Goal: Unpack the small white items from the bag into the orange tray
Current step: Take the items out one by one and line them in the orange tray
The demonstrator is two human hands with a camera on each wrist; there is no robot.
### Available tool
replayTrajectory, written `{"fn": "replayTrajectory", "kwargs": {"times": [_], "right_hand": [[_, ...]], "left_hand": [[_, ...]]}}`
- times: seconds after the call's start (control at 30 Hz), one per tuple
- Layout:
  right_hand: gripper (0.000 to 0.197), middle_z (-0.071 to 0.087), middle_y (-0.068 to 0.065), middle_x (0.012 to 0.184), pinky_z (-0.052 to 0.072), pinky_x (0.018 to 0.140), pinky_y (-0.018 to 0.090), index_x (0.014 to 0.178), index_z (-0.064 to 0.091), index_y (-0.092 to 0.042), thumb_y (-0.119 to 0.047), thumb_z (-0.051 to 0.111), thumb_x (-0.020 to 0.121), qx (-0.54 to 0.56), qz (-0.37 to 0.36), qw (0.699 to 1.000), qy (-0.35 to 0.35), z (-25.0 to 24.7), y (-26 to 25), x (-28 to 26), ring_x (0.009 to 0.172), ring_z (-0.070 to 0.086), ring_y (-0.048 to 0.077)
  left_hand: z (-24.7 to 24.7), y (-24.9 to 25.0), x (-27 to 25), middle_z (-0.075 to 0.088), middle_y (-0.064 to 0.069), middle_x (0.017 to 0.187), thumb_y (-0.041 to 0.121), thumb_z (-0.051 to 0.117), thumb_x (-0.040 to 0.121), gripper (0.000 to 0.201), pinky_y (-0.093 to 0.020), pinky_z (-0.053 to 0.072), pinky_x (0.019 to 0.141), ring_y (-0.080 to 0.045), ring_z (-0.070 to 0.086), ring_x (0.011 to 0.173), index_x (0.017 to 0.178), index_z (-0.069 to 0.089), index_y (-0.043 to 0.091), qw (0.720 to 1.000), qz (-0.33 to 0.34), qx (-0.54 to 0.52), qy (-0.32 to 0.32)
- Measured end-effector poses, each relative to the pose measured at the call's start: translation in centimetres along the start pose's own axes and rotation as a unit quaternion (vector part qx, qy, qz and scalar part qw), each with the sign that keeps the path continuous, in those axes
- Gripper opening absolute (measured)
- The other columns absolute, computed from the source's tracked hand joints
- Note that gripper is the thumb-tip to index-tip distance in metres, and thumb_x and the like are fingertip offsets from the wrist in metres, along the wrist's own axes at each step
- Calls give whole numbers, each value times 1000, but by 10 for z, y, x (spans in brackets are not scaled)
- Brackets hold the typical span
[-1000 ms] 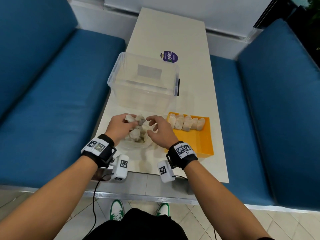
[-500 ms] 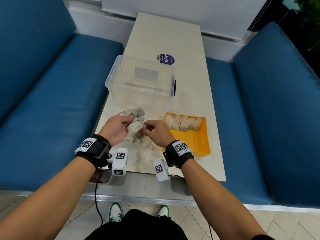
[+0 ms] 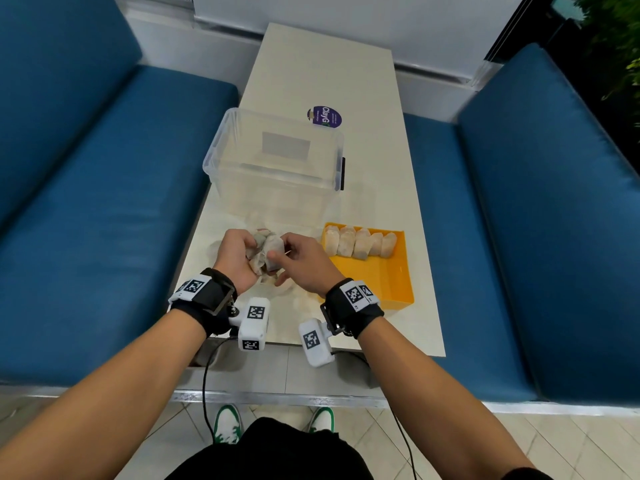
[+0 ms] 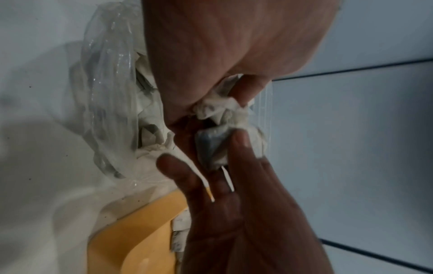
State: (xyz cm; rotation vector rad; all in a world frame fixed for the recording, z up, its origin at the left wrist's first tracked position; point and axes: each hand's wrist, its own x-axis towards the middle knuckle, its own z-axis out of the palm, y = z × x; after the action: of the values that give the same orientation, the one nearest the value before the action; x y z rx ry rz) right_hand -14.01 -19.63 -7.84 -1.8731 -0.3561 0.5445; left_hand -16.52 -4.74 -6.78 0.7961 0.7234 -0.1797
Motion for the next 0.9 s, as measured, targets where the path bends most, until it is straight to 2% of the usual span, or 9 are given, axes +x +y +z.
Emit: {"fn": "replayTrajectory", "kwargs": {"times": [0.07,0.13,0.3,0.43,0.53,0.63,0.8,0.87,0.9], "right_hand": [[15,75,11,88,61,68,54,98,65,-9,-23,67,95,-19,-2,1000,3,3,-1,-1,67,75,30],[14,76,11,86,62,70,51,99,65,-8,-22,67,96,-32,-3,999,4,4,-1,-1,64,75,26],[15,76,11,83,62,72,48,99,65,-8,-22,67,96,-51,6,999,-7,4,5,-1,64,75,25],[14,76,12,82,62,70,54,98,65,-9,-22,69,94,-35,13,999,3,4,14,2,65,75,27],[12,75,14,86,61,69,55,98,65,-10,-20,68,95,-21,15,1000,18,2,15,5,65,75,30],[10,72,14,88,61,66,57,96,65,-7,-16,67,95,11,11,999,45,-1,13,6,66,75,33],[5,67,12,81,62,67,55,94,64,0,-5,64,95,74,14,995,69,-6,5,7,68,73,41],[6,66,14,83,62,67,52,97,64,2,-4,63,96,94,14,993,73,-9,2,7,69,73,40],[8,65,16,85,62,66,49,99,63,5,-3,62,96,103,14,992,74,-11,1,8,69,73,38]], "left_hand": [[5,-2,-3,57,-6,75,10,39,69,20,-27,46,60,-24,58,62,80,56,12,1000,4,0,-8],[6,-1,-2,52,-4,76,16,45,69,17,-28,41,59,-23,54,62,83,54,15,1000,12,11,-13],[-10,-5,10,50,-15,96,16,53,58,39,-36,44,59,-28,52,74,97,51,11,995,-4,96,15],[-13,-8,9,54,-16,94,5,45,70,26,-34,40,58,-28,52,72,93,58,6,992,-3,116,39],[-14,-10,14,60,-16,102,-2,35,78,38,-33,46,63,-32,55,81,101,63,10,994,-12,104,43],[-13,-9,14,56,-11,86,-3,30,75,29,-33,43,63,-29,52,70,85,54,10,997,-33,60,35],[-19,-3,21,55,-14,101,18,56,65,30,-41,48,75,-33,53,92,94,56,11,998,-49,18,16],[-17,0,25,57,-11,92,28,68,77,26,-34,52,69,-27,57,82,93,57,11,998,-56,6,23],[-17,0,26,55,-8,81,30,70,85,24,-26,50,57,-22,55,68,86,55,11,998,-60,7,26]]}}
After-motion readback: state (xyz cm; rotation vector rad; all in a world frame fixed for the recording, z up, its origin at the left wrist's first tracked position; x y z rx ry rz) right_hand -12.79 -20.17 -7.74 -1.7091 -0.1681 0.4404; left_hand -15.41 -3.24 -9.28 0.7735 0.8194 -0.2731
